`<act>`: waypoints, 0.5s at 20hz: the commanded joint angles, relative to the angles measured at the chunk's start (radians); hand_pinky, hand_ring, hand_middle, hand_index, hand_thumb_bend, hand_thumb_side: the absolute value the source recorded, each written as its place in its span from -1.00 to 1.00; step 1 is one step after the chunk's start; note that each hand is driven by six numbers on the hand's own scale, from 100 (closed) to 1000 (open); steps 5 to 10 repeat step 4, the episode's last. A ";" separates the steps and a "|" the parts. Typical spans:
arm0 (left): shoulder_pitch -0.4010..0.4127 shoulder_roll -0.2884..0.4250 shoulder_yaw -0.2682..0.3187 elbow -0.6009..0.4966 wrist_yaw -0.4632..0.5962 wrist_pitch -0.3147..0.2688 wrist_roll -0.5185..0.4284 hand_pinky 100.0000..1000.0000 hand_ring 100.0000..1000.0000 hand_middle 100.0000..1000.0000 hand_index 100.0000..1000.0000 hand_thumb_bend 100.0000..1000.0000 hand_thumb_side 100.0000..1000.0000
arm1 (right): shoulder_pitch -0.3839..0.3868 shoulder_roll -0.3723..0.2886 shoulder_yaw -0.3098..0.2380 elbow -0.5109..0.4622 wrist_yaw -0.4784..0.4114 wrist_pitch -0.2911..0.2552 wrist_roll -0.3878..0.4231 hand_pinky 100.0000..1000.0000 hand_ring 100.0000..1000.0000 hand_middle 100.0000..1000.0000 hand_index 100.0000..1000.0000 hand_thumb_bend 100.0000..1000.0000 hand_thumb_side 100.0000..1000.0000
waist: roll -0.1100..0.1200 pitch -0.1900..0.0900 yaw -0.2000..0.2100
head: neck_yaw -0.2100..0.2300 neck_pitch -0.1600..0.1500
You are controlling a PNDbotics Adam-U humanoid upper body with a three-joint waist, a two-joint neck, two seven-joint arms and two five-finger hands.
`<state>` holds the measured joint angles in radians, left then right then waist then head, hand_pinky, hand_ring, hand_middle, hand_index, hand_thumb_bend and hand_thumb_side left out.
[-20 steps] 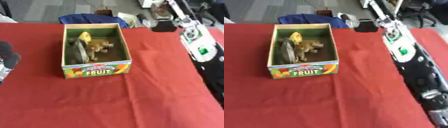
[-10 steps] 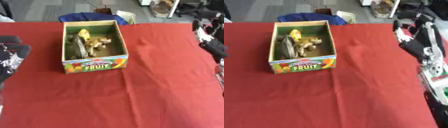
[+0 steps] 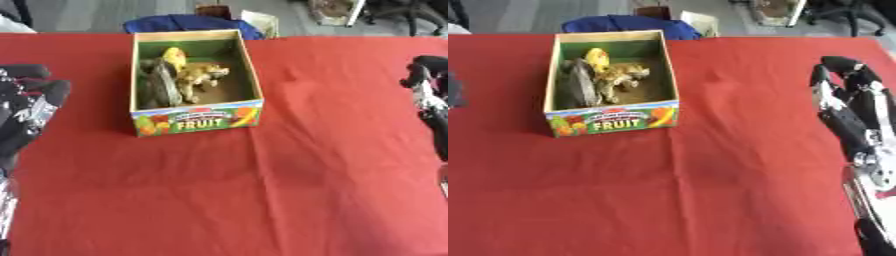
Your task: Pick up objects on the table and place them in the box.
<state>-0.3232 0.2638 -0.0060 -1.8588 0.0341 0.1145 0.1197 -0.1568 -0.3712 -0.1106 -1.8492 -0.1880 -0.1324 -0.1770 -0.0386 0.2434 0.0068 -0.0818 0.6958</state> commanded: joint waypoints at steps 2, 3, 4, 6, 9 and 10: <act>0.000 0.010 0.011 -0.008 -0.006 -0.002 0.003 0.01 0.16 0.12 0.22 0.43 -0.30 | 0.001 0.004 -0.002 -0.028 -0.008 0.009 0.006 0.42 0.80 0.15 0.36 -0.82 -0.49 | 0.003 -0.017 -0.002 | 0.016 0.024; 0.002 0.009 0.011 -0.007 -0.006 -0.002 0.002 0.01 0.16 0.13 0.22 0.42 -0.30 | 0.001 0.008 -0.001 -0.028 -0.007 0.010 0.008 0.42 0.80 0.15 0.35 -0.82 -0.49 | 0.003 -0.017 -0.003 | 0.018 0.027; 0.002 0.009 0.010 -0.007 -0.007 -0.003 0.000 0.02 0.16 0.13 0.22 0.42 -0.30 | 0.002 0.014 -0.002 -0.027 -0.007 0.011 0.009 0.42 0.80 0.14 0.35 -0.82 -0.49 | 0.003 -0.017 -0.003 | 0.018 0.030; 0.002 0.009 0.010 -0.007 -0.007 -0.003 0.000 0.02 0.16 0.13 0.22 0.42 -0.30 | 0.002 0.014 -0.002 -0.027 -0.007 0.011 0.009 0.42 0.80 0.14 0.35 -0.82 -0.49 | 0.003 -0.017 -0.003 | 0.018 0.030; 0.002 0.009 0.010 -0.007 -0.007 -0.003 0.000 0.02 0.16 0.13 0.22 0.42 -0.30 | 0.002 0.014 -0.002 -0.027 -0.007 0.011 0.009 0.42 0.80 0.14 0.35 -0.82 -0.49 | 0.003 -0.017 -0.003 | 0.018 0.030; 0.002 0.009 0.010 -0.007 -0.007 -0.003 0.000 0.02 0.16 0.13 0.22 0.42 -0.30 | 0.002 0.014 -0.002 -0.027 -0.007 0.011 0.009 0.42 0.80 0.14 0.35 -0.82 -0.49 | 0.003 -0.017 -0.003 | 0.018 0.030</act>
